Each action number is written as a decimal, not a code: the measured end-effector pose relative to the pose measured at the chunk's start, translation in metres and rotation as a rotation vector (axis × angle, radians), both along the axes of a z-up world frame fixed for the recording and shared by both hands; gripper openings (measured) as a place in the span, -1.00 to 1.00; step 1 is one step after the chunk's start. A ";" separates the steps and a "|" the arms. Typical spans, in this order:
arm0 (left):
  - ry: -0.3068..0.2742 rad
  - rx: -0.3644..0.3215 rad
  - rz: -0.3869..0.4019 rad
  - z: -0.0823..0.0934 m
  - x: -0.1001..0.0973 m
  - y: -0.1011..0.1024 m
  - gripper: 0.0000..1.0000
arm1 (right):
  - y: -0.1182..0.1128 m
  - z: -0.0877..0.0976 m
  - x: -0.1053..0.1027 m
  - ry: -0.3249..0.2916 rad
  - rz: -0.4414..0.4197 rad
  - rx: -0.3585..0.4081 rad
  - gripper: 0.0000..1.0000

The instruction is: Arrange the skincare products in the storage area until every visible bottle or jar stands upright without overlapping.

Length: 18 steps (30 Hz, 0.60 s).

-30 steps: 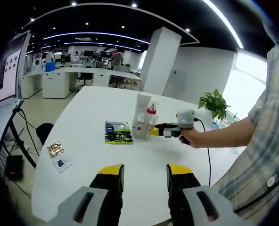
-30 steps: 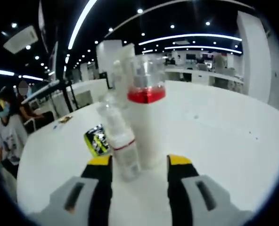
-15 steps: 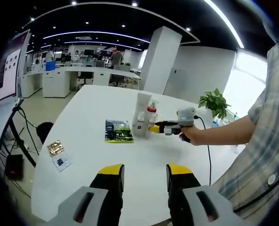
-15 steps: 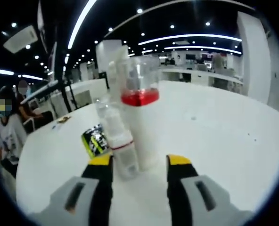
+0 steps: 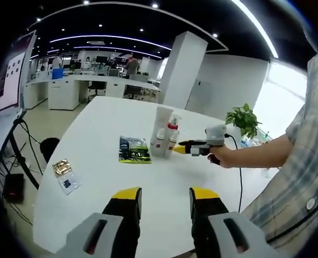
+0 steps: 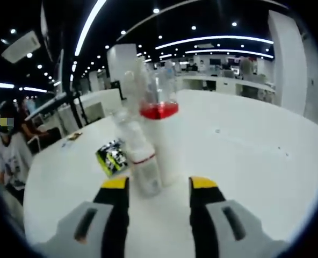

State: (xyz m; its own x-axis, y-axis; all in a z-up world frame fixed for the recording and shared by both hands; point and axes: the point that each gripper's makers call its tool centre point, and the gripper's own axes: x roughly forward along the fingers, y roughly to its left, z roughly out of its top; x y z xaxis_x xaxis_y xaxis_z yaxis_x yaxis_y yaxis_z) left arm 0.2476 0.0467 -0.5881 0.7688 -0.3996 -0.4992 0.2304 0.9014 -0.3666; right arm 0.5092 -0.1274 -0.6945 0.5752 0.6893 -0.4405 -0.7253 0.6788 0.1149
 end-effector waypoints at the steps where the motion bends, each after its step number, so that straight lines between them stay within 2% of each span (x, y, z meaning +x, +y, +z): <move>1: 0.002 -0.009 0.005 -0.001 0.000 0.001 -0.26 | -0.001 0.001 -0.002 0.002 -0.001 0.002 -0.15; 3: 0.012 -0.022 0.014 -0.004 0.001 0.005 -0.26 | -0.004 0.002 -0.007 0.012 -0.008 0.010 -0.13; 6: 0.022 -0.021 0.019 -0.006 0.004 0.012 -0.25 | 0.000 0.004 -0.028 0.034 0.019 0.034 -0.08; 8: 0.056 -0.034 0.022 -0.014 0.004 0.018 -0.25 | 0.001 0.003 -0.040 0.050 0.036 0.026 -0.08; 12: 0.078 -0.031 0.026 -0.023 0.007 0.029 -0.24 | 0.001 0.005 -0.048 0.069 0.040 0.049 -0.06; 15: 0.089 -0.042 0.035 -0.027 0.011 0.039 -0.22 | 0.006 0.014 -0.055 0.115 0.006 0.135 -0.05; 18: 0.105 -0.041 0.038 -0.034 0.014 0.047 -0.21 | 0.010 0.016 -0.059 0.118 0.014 0.132 -0.02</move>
